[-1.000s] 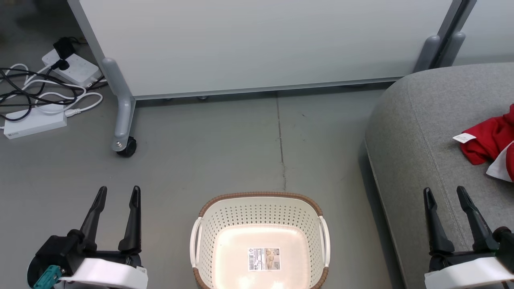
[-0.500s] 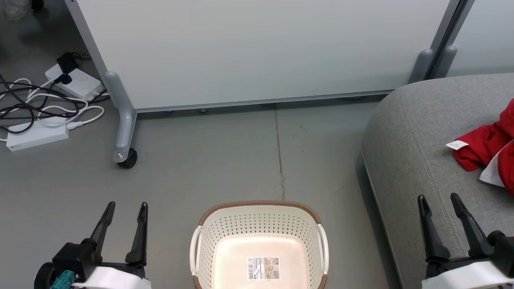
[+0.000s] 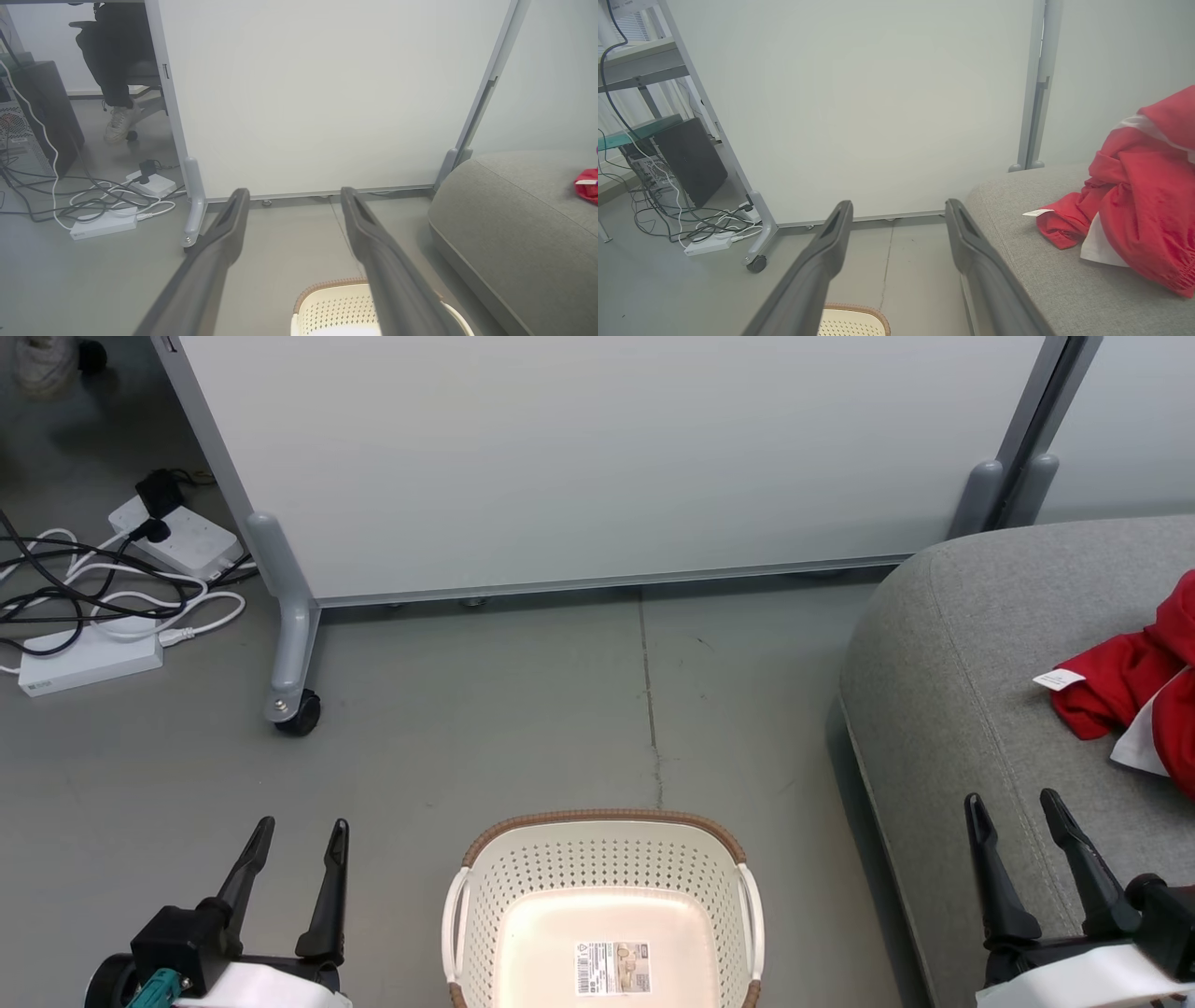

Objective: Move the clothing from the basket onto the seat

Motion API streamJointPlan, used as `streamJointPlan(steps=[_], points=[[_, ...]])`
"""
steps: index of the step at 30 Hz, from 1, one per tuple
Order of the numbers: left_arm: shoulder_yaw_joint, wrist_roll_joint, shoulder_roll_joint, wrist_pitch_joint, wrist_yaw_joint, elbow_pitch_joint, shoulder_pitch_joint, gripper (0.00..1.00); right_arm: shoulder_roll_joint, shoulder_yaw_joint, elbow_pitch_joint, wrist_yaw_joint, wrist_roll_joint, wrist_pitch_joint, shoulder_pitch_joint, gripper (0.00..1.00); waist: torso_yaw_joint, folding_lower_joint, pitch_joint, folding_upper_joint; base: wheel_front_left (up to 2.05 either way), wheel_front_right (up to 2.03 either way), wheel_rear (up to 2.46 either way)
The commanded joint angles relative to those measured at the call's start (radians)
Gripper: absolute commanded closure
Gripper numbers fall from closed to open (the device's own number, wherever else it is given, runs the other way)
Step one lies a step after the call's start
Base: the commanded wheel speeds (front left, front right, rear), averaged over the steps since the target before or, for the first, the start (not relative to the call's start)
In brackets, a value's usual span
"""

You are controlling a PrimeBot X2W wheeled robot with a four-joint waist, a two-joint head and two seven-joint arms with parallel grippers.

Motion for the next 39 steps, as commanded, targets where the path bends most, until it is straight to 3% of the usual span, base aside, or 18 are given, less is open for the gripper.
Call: streamJointPlan(steps=[1, 28, 29, 39], points=[[-0.001, 0.006, 0.002, -0.005, 0.001, 0.002, 0.004, 0.00, -0.004, -0.002, 0.001, 0.000, -0.001, 0.003, 0.004, 0.00, 0.002, 0.0000, -0.002, 0.0000, 0.00, 0.00, 0.00], [0.023, 0.026, -0.028, -0.005, -0.023, 0.022, -0.007, 0.00, -0.004, 0.010, 0.005, 0.000, 0.012, 0.009, 0.002, 0.00, 0.024, 0.0000, 0.001, 0.0000, 0.00, 0.00, 0.00], [0.018, 0.020, -0.032, 0.001, -0.019, 0.024, -0.001, 1.00, 0.001, 0.012, 0.010, 0.000, 0.010, 0.007, -0.002, 1.00, 0.023, 0.0000, 0.001, 0.0000, 0.00, 0.00, 0.00], [0.021, -0.120, -0.058, 0.020, -0.032, 0.052, -0.016, 1.00, -0.005, -0.006, 0.074, 0.000, 0.166, 0.042, -0.032, 1.00, 0.020, 0.0000, 0.000, 0.0000, 0.00, 0.00, 0.00]])
